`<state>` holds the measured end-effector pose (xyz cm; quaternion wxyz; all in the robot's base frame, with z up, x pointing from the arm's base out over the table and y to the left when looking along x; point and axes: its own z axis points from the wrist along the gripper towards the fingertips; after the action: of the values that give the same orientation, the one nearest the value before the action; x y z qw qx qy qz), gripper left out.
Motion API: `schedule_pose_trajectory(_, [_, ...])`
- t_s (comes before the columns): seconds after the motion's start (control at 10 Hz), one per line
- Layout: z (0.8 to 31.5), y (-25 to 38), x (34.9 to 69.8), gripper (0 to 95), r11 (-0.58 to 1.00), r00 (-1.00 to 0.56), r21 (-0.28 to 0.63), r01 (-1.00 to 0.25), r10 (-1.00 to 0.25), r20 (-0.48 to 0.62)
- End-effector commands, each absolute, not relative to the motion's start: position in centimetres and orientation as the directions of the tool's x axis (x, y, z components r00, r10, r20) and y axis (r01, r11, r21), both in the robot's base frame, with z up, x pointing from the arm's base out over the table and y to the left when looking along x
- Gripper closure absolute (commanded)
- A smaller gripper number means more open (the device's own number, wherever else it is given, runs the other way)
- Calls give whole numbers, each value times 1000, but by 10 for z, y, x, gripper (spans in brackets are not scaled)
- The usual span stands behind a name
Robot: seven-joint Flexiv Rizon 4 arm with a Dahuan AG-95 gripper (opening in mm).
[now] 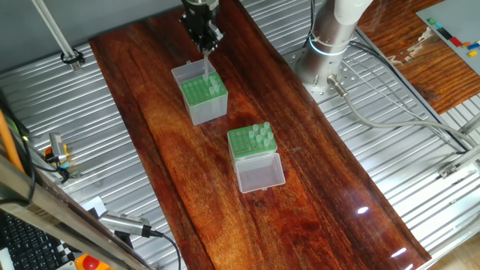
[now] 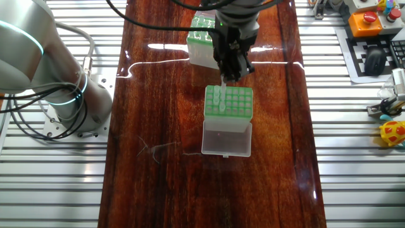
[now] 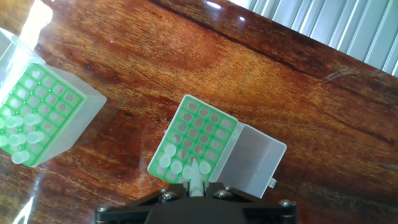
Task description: Transfer all large pipette tips from one holder to another
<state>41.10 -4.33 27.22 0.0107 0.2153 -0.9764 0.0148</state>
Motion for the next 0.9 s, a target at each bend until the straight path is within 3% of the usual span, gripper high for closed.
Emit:
schedule_pose_trajectory(0.1, [265,-42,414,950,905,-905,-25,-425,-424,26])
schedule_pose_trajectory(0.2, [260,-40,415,950,904,-904,-24,-427,-426,31])
schedule_pose_trajectory(0.3, [255,-39,416,760,900,-900,-21,-436,-435,35])
schedule_pose_trajectory(0.5, [246,-40,417,760,896,-896,-21,-444,-443,35])
schedule_pose_trajectory(0.6, [243,-40,417,570,897,-897,-21,-442,-441,35])
schedule_pose_trajectory(0.7, [243,-40,417,570,898,-898,-22,-440,-439,34])
schedule_pose_trajectory(0.8, [243,-40,417,760,899,-899,-23,-437,-437,33])
schedule_pose_trajectory(0.9, [243,-39,417,760,906,-906,-18,-424,-423,26])
